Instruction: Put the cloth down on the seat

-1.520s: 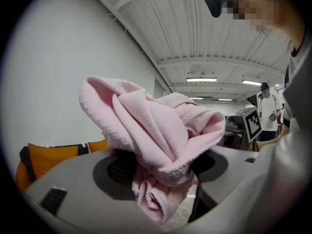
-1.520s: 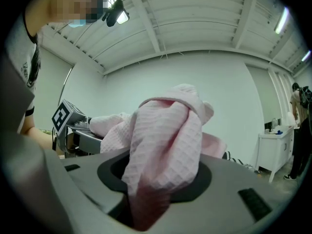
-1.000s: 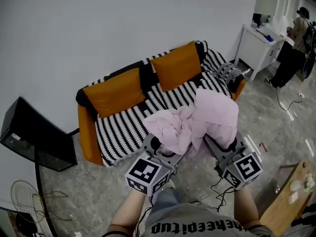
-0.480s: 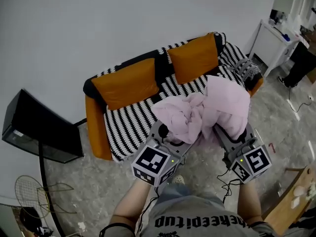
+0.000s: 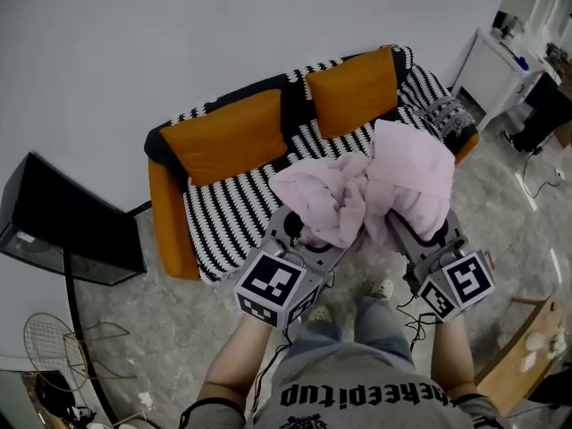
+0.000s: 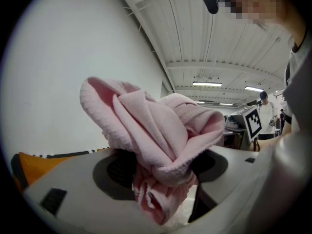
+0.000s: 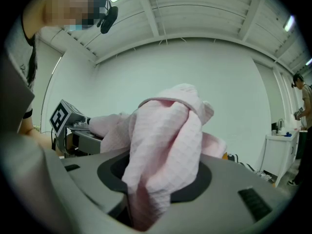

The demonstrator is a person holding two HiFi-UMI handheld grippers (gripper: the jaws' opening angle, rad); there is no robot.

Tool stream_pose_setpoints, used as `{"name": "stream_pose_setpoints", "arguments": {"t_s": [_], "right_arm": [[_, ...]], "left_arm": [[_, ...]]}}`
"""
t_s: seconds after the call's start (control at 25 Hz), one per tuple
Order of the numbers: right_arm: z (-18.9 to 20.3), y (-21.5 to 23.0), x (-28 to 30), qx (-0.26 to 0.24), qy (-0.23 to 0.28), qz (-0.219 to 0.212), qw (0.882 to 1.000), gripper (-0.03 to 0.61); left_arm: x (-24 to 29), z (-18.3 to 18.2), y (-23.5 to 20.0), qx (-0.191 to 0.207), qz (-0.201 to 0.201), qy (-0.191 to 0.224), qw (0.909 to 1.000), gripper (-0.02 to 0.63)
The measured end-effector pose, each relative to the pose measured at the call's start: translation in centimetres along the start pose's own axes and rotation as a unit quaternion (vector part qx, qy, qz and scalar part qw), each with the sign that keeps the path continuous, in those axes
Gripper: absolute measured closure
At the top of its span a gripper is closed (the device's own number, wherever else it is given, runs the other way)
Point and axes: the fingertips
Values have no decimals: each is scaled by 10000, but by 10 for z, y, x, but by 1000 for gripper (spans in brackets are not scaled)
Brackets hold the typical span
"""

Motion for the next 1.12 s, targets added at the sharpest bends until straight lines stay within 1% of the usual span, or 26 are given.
{"name": "stream_pose_setpoints", "arguments": {"t_s": [0.24,0.56,0.64,0.84,1.12], "right_arm": [[-6,19,19,-12,-11,-228,9997,385],[-17,62,56,4,-84,-745,9972,384],[-21,77,71,-8,-142,-892,9959,385],[-41,137,113,-27,-269,-1220,9922,385],[-39,142,121,-127,-289,-1536,9876,385]], "left_arm": [[19,-3,-14,-1,-222,-49,9997,273],[61,-7,-40,-65,-724,-157,9972,273],[76,-9,-51,-121,-875,-188,9959,273],[138,-19,-83,-263,-1209,-233,9920,273],[143,-15,-85,-302,-1542,-205,9874,273]]}}
Point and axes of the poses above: the fingertips, and each gripper's own axes: x forward along the fingers, y to its right, z out of its underside, and after that the axes turned 10 degrees about x, right-handed
